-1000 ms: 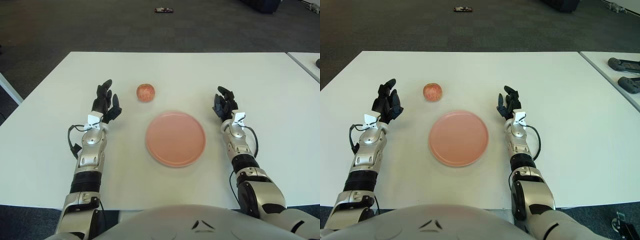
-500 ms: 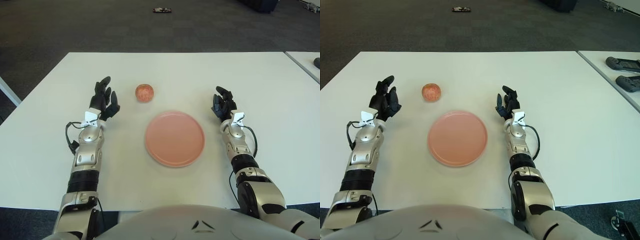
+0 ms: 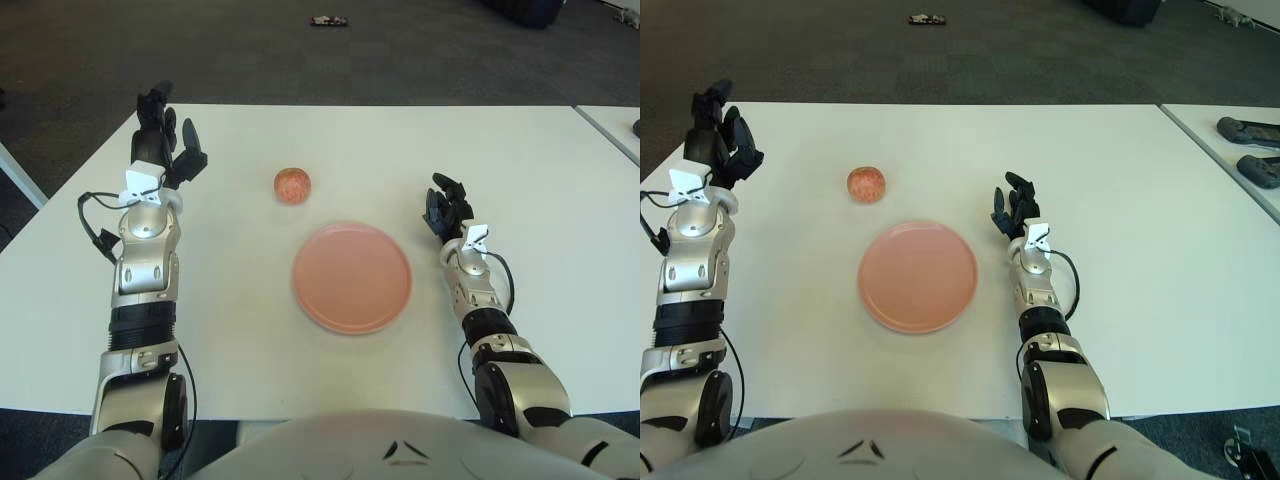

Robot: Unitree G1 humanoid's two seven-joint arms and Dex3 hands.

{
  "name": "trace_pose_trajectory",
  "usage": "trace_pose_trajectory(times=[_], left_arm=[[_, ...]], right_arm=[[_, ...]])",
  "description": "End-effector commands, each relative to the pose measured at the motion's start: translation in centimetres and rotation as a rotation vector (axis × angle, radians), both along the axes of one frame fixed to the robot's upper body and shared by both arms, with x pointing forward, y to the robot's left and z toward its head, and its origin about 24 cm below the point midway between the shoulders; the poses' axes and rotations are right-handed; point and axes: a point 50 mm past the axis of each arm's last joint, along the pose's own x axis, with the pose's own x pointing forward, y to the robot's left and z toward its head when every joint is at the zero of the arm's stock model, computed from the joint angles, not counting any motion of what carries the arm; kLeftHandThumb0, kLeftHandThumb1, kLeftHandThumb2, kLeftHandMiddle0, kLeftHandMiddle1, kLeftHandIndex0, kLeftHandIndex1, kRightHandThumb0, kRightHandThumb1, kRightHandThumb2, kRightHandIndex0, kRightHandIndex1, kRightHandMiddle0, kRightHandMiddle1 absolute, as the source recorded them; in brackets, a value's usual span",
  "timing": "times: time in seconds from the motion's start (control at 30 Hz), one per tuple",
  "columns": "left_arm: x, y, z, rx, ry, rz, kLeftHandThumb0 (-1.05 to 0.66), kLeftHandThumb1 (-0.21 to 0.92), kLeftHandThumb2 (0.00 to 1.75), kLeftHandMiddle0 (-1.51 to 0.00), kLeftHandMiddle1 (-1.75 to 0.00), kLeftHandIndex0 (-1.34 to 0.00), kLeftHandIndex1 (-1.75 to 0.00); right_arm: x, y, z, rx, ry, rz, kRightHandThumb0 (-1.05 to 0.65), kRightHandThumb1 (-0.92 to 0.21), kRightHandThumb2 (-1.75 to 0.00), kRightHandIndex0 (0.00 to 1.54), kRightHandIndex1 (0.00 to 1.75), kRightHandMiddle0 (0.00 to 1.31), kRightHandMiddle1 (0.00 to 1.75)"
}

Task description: Put the apple into the plate.

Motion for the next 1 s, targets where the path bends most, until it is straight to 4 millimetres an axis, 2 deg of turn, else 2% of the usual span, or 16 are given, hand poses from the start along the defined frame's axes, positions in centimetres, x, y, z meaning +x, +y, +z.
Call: trace_pose_trajectory(times=[0.0, 0.23, 0.5, 0.6, 0.67, 0.8, 0.97], left_arm=[[1.4, -1.0, 1.4, 0.034, -0.039, -0.054, -0.74, 0.92, 0.82, -0.27, -0.02, 0.00, -0.55], [2.5, -1.9, 2.0, 0.140, -0.071, -0.115, -0.79, 0.92, 0.73, -0.16, 0.00, 0.00, -0.35], [4.8, -1.1, 1.3, 0.247, -0.001, -0.101, -0.96, 0.92, 0.45, -0.03, 0.00, 0.00, -0.09], [5.8, -1.1, 1.1, 0.264, 0.037, -0.106, -0.98, 0.92, 0.40, -0.01, 0.00, 0.00, -0.05], [6.3, -1.2, 1.1, 0.272, 0.059, -0.111, -1.01, 0.92, 0.30, 0.00, 0.00, 0.00, -0.02], [7.1, -2.1, 0.8, 0.285, 0.091, -0.160, -1.04, 0.91, 0.19, 0.00, 0.00, 0.00, 0.00], [7.7, -2.9, -0.1, 0.293, 0.121, -0.174, -1.05, 0.89, 0.14, 0.00, 0.00, 0.00, 0.00]], right_arm=[[0.0, 0.0, -0.4, 0.002, 0.025, -0.005, -0.68, -0.92, -0.63, 0.24, 0.22, 0.00, 0.69], [0.0, 0.0, -0.4, 0.002, 0.025, -0.005, -0.68, -0.92, -0.63, 0.24, 0.22, 0.00, 0.69], [0.0, 0.0, -0.4, 0.002, 0.025, -0.005, -0.68, -0.92, -0.63, 0.24, 0.22, 0.00, 0.69], [0.0, 0.0, -0.4, 0.002, 0.025, -0.005, -0.68, -0.92, -0.63, 0.24, 0.22, 0.00, 0.69], [0.0, 0.0, -0.4, 0.002, 0.024, -0.005, -0.68, -0.92, -0.63, 0.24, 0.22, 0.00, 0.69], [0.1, 0.0, -0.4, 0.002, 0.024, -0.006, -0.68, -0.92, -0.63, 0.24, 0.22, 0.00, 0.69], [0.1, 0.0, -0.4, 0.002, 0.024, -0.006, -0.68, -0.92, -0.63, 0.24, 0.22, 0.00, 0.69]])
